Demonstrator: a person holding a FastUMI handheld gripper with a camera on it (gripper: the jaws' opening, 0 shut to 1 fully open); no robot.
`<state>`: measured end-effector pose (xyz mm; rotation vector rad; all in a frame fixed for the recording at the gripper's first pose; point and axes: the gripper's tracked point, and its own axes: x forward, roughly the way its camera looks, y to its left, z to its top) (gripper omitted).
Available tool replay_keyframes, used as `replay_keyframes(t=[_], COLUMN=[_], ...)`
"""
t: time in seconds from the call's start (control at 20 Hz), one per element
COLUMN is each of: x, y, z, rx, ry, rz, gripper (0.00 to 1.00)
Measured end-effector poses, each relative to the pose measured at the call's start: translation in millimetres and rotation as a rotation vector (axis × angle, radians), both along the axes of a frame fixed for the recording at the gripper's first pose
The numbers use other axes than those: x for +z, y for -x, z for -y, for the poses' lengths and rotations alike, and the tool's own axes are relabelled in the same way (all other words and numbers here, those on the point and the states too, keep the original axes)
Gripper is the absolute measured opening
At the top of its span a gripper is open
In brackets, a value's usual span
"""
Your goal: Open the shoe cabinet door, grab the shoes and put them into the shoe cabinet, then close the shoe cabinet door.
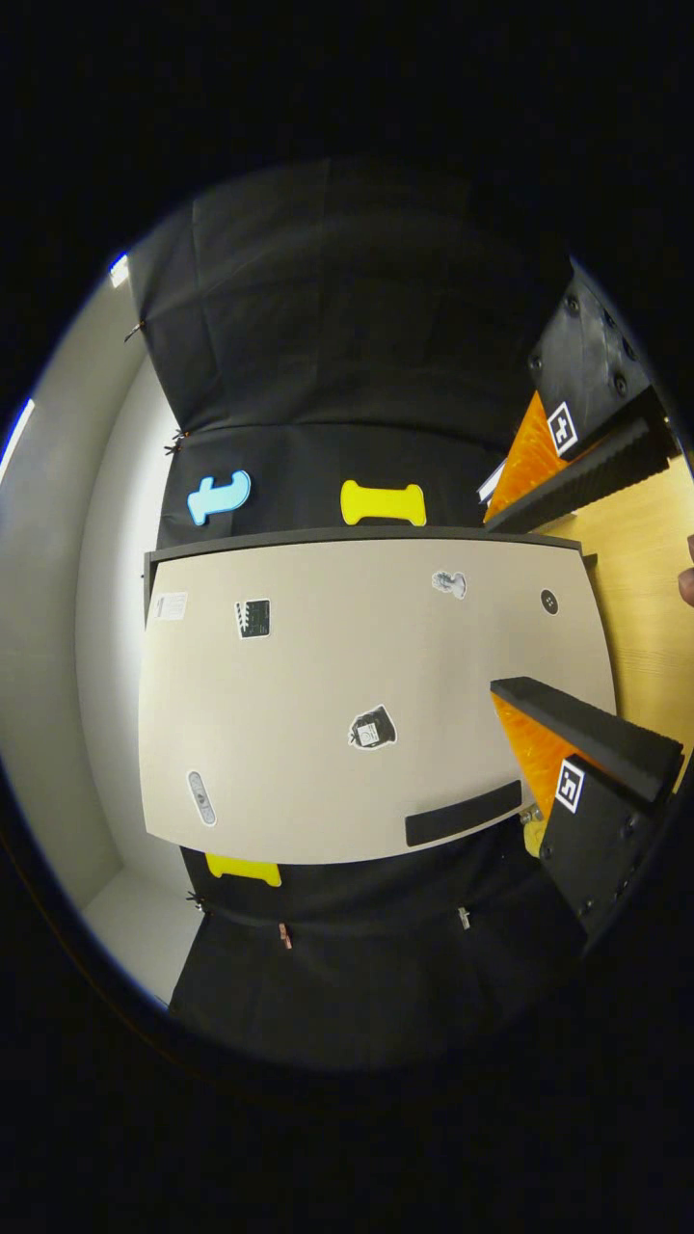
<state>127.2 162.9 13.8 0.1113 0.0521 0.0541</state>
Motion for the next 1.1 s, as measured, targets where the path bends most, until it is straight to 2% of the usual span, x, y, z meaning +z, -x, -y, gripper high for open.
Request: replay_keyframes(t=[1.1], x=[10], y=[-6], z=[12], rx=[-0.016], ry=[-0.027], rz=[0.039], gripper=[0.98])
